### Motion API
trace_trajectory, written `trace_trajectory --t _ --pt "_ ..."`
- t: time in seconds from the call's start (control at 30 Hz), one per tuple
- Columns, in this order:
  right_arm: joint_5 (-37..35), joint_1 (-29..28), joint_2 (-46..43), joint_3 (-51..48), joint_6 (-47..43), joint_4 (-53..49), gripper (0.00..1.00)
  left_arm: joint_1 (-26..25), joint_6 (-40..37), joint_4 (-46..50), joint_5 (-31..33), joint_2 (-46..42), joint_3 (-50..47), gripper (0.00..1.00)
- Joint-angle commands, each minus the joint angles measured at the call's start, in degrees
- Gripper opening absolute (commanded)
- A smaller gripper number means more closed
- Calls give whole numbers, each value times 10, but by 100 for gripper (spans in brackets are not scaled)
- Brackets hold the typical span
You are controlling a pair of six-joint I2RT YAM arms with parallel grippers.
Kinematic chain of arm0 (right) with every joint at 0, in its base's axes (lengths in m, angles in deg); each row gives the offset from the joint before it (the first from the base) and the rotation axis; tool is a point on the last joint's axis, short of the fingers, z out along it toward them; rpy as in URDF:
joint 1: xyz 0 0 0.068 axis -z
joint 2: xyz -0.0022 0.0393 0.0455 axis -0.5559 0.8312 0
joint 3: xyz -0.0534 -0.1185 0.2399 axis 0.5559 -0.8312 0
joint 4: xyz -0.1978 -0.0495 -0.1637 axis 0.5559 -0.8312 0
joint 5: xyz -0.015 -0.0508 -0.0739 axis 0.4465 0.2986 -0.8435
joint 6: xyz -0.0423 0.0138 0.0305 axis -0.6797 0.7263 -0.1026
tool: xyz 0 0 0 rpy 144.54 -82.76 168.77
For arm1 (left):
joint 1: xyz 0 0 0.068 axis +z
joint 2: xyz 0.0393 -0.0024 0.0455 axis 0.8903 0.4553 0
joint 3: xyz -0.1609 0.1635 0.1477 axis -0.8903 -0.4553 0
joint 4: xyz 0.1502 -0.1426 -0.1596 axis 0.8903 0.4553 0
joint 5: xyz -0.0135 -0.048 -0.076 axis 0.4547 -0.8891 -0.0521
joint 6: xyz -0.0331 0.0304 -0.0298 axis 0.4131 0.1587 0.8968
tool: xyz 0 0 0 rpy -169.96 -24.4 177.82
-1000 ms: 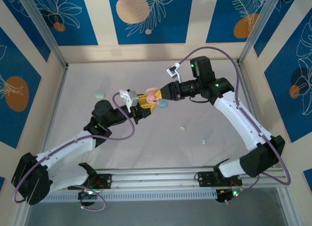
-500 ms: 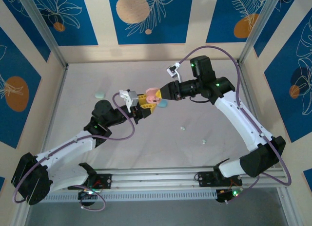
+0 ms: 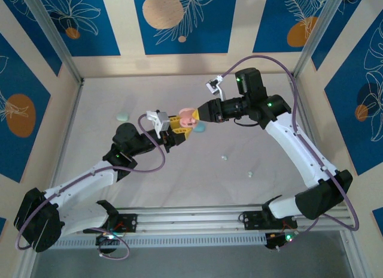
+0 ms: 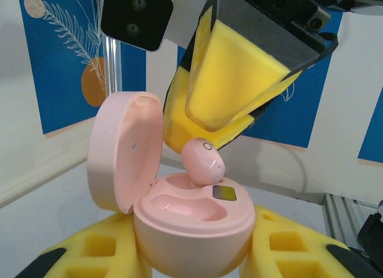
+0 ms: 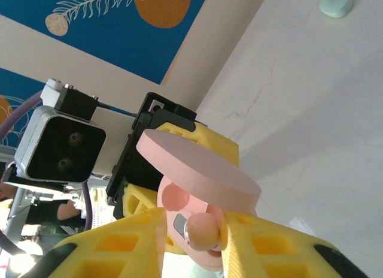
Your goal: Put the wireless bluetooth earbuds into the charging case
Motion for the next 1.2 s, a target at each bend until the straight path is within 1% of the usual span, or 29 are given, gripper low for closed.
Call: trace_trajectory --t 0.0,0.27,0.4,0.57,0.63,0.8,1.03,1.17 --pt "17 1 -11 17 5 -7 26 -6 -10 -19 -16 -12 21 32" --pt "-5 0 3 18 4 -18 27 -6 -8 -20 -20 -11 23 32" --pt "-43 -6 8 27 4 -25 28 -6 -4 -24 -27 -12 22 32" --pt "-71 -17 20 46 -4 -43 28 -5 1 -29 -28 -12 20 32" --pt "-70 -20 22 50 -4 -42 30 -5 1 -28 -28 -13 19 32" --pt "-109 -29 23 68 -9 -64 41 -6 -2 -28 -24 -15 15 32" --pt "-133 -25 1 70 -6 -69 45 -6 -9 -28 -13 -16 12 32" --pt "-110 -9 -23 57 -5 -56 45 -6 -15 -27 -2 -19 8 32"
